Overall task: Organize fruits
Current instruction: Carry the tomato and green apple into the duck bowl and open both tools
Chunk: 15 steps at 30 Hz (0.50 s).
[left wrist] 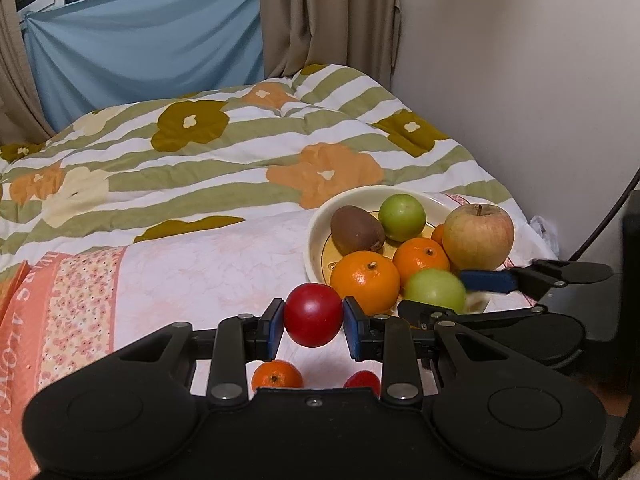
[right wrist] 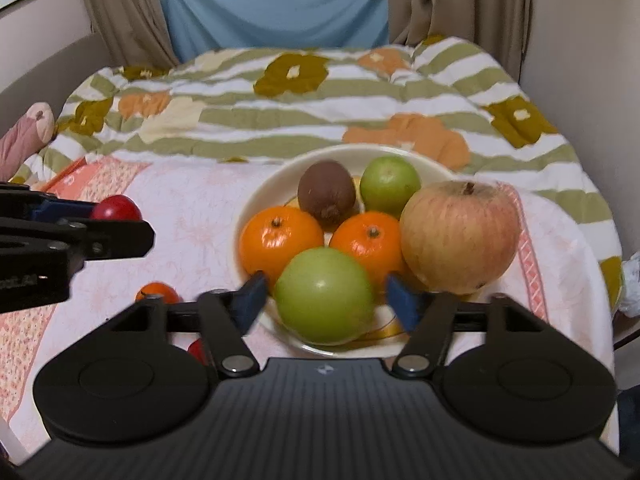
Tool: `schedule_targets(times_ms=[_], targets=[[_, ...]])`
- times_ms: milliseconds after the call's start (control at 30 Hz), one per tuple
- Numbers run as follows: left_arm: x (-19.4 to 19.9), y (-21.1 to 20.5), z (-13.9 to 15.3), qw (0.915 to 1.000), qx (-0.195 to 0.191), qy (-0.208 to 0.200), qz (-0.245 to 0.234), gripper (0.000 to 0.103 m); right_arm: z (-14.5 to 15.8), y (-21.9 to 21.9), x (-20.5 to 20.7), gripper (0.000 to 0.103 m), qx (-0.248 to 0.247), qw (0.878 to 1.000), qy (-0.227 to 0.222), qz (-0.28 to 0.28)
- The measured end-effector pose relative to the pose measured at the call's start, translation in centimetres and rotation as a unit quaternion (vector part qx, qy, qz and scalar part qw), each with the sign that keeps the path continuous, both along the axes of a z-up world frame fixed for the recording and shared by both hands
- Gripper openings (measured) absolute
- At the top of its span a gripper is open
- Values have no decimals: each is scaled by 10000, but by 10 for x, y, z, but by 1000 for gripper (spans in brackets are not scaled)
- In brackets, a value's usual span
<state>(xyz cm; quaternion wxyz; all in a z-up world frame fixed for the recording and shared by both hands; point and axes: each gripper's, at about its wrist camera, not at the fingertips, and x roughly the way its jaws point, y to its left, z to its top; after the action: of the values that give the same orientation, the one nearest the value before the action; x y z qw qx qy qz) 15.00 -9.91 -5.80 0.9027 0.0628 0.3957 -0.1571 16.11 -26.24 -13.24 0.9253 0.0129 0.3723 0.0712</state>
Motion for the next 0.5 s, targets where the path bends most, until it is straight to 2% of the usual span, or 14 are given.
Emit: schedule_targets(times_ms=[33,500], targets=[[2,-1,0,10000,-4,5,-14,34,1,0,-1,99,-41,10000,-40,-32],[36,-37,1,9986,-39,-89,-514,34,6,-25,-9,100,72,9997,-2,-232]])
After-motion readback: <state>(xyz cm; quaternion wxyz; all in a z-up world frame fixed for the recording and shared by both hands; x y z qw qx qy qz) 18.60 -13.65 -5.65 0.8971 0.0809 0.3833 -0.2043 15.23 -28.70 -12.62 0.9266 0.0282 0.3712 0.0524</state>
